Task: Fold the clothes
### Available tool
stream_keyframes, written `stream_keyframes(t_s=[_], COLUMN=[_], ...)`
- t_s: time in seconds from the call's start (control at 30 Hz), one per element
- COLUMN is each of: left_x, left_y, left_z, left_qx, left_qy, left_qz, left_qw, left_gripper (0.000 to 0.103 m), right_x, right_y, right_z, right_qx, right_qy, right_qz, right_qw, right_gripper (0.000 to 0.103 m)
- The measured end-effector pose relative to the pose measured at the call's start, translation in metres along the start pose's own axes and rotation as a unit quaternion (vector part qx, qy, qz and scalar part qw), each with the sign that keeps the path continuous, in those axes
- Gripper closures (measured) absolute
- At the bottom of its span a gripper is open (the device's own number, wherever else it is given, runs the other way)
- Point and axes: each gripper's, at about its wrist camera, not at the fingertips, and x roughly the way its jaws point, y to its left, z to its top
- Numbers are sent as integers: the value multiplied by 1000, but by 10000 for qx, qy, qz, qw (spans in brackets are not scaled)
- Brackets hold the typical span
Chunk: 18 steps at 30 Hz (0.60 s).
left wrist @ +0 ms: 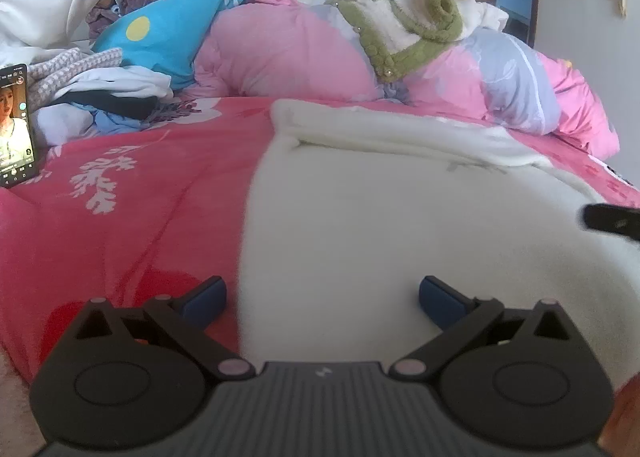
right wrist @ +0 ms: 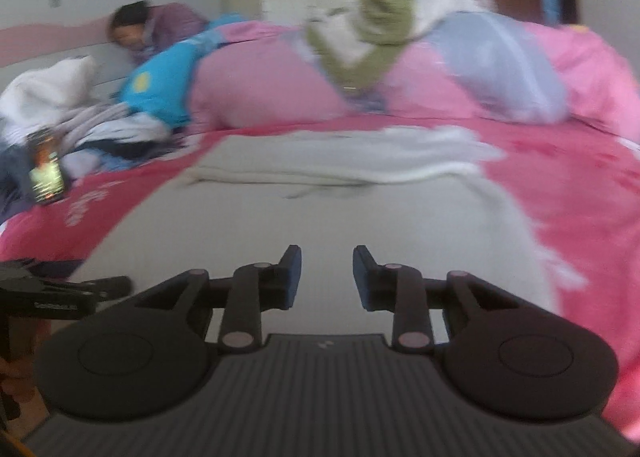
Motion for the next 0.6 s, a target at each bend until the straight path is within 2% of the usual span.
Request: stream_keyframes(t_s=[0.13, 0.2, 0.3, 0.6], left_x=[-2, -3, -3, -16], left_y=[0, 0, 0, -1], left_z=[1, 1, 1, -1], left_qx=[44, 76, 94, 285], left_qy=[29, 38, 44, -7], left_qz=[44, 62, 83, 265], left_qw=[10000, 9999, 9999, 9992], left_gripper=[0, 0, 0, 0], right_x=[27, 36, 34, 37], right_y=[21, 26, 28, 23], right_z=[-15, -27, -37, -41], right_qx=[-53, -109, -232, -152], right_qy=[149, 170, -37, -141], right_qz=[441, 399, 397, 490], right_qw=[9989, 9990, 9989, 9986], right_gripper=[59, 54, 53, 53])
